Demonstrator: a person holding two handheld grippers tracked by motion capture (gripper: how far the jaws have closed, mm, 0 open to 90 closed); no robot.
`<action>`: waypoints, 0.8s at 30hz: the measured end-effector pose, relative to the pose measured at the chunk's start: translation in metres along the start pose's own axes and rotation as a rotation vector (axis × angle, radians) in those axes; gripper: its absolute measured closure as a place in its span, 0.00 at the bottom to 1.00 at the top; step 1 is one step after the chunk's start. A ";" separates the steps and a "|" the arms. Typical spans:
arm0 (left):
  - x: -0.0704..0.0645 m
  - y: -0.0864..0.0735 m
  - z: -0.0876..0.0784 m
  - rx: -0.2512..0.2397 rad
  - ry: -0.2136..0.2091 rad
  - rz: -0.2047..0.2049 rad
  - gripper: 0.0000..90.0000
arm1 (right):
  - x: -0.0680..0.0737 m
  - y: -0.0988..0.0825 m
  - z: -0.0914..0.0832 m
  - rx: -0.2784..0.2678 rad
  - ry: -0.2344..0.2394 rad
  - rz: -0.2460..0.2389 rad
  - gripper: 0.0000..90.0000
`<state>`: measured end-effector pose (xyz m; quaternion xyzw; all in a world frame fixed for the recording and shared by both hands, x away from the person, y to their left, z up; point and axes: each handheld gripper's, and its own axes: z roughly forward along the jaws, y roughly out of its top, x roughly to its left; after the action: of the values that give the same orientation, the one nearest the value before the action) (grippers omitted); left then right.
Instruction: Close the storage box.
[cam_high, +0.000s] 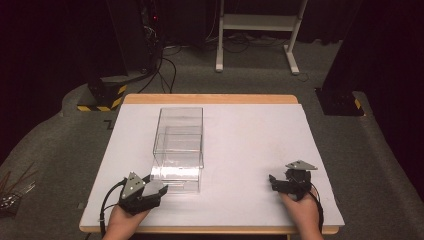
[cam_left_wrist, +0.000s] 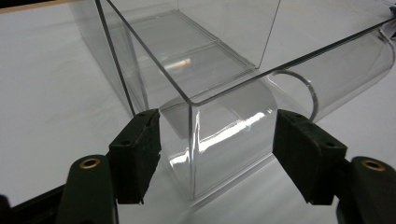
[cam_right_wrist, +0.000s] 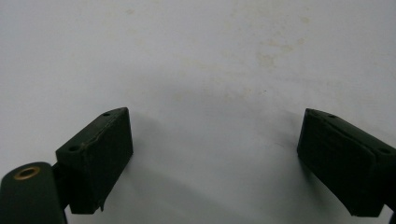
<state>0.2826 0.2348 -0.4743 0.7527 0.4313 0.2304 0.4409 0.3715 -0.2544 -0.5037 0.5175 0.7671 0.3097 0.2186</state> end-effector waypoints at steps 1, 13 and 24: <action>0.000 0.001 0.001 -0.002 0.002 -0.003 0.37 | 0.000 0.000 0.000 0.000 0.000 0.000 0.11; 0.007 0.002 0.006 -0.006 -0.001 -0.022 0.42 | 0.000 0.000 0.000 0.000 0.000 -0.002 0.11; 0.015 0.006 0.010 0.010 0.022 -0.071 0.28 | 0.000 0.000 0.000 0.000 -0.001 0.000 0.11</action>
<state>0.3008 0.2414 -0.4747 0.7365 0.4636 0.2207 0.4403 0.3715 -0.2544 -0.5037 0.5175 0.7671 0.3095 0.2189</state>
